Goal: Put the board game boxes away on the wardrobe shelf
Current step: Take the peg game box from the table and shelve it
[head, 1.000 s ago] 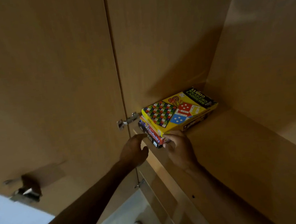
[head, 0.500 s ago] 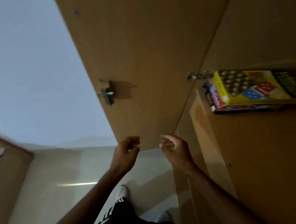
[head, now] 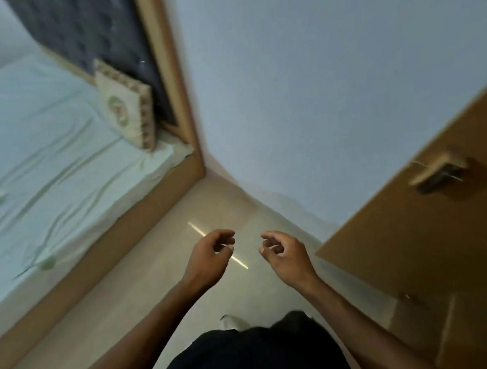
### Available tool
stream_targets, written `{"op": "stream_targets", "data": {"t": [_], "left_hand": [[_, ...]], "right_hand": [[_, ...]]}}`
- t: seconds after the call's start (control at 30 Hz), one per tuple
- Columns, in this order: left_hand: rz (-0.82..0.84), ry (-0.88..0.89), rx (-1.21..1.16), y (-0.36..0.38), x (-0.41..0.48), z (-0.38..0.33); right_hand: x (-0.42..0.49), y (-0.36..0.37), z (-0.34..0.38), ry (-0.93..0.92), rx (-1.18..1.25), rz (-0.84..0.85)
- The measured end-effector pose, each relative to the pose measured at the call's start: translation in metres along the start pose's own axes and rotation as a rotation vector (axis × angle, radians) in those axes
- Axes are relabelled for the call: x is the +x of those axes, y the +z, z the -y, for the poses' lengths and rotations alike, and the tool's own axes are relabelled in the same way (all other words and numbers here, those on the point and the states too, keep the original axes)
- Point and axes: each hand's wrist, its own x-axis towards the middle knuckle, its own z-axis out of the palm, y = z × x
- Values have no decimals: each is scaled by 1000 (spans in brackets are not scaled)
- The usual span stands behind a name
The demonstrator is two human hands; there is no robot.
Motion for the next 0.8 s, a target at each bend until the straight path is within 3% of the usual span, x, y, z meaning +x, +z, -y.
{"op": "stream_targets", "data": {"t": [0.43, 0.63, 0.8], "left_hand": [[-700, -455, -306, -197, -42, 131], [-902, -603, -425, -265, -56, 164], [-1231, -713, -614, -308, -100, 204]], "right_hand": [[111, 248, 160, -260, -244, 699], [128, 355, 226, -424, -400, 995], [110, 457, 275, -626, -593, 1263]]}}
